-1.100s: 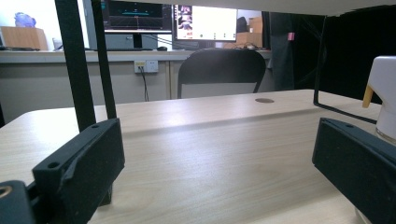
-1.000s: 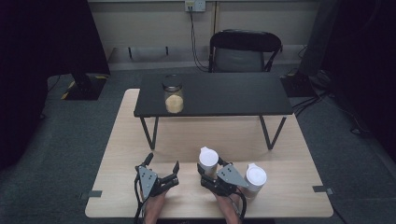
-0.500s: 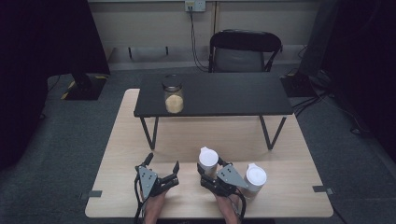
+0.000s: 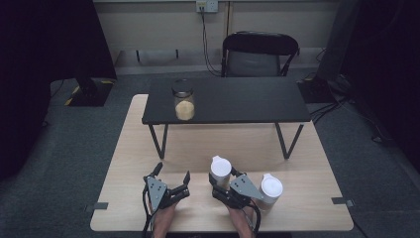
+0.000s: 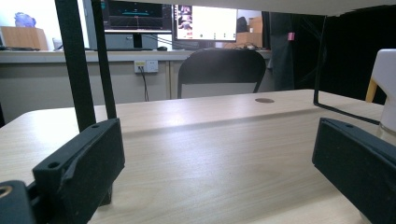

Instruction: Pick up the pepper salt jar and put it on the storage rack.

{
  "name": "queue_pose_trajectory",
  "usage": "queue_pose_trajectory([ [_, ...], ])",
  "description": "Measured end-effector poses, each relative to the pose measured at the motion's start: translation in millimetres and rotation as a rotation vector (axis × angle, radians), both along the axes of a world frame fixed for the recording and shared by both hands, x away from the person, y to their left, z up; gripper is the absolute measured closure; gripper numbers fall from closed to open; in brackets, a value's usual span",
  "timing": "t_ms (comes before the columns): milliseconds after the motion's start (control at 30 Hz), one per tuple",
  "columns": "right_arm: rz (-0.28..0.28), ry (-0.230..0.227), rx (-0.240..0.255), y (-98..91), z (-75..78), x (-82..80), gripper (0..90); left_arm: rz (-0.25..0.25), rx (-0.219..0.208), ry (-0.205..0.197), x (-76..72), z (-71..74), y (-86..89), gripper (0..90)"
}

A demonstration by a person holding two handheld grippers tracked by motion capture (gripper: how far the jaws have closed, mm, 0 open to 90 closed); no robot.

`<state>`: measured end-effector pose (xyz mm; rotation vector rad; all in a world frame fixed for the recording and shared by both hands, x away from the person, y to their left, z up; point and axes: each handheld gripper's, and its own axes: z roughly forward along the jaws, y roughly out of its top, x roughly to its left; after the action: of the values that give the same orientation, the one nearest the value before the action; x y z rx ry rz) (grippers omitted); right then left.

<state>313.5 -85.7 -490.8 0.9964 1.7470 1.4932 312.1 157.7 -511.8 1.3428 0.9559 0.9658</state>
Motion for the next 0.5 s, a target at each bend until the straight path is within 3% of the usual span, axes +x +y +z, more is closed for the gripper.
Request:
queue_pose_trajectory([
  [500, -0.003, 0.013, -0.004, 2.1, 6.2, -1.2, 30.2, 0.0, 0.0, 0.0, 0.0, 0.0, 0.0, 1.8],
])
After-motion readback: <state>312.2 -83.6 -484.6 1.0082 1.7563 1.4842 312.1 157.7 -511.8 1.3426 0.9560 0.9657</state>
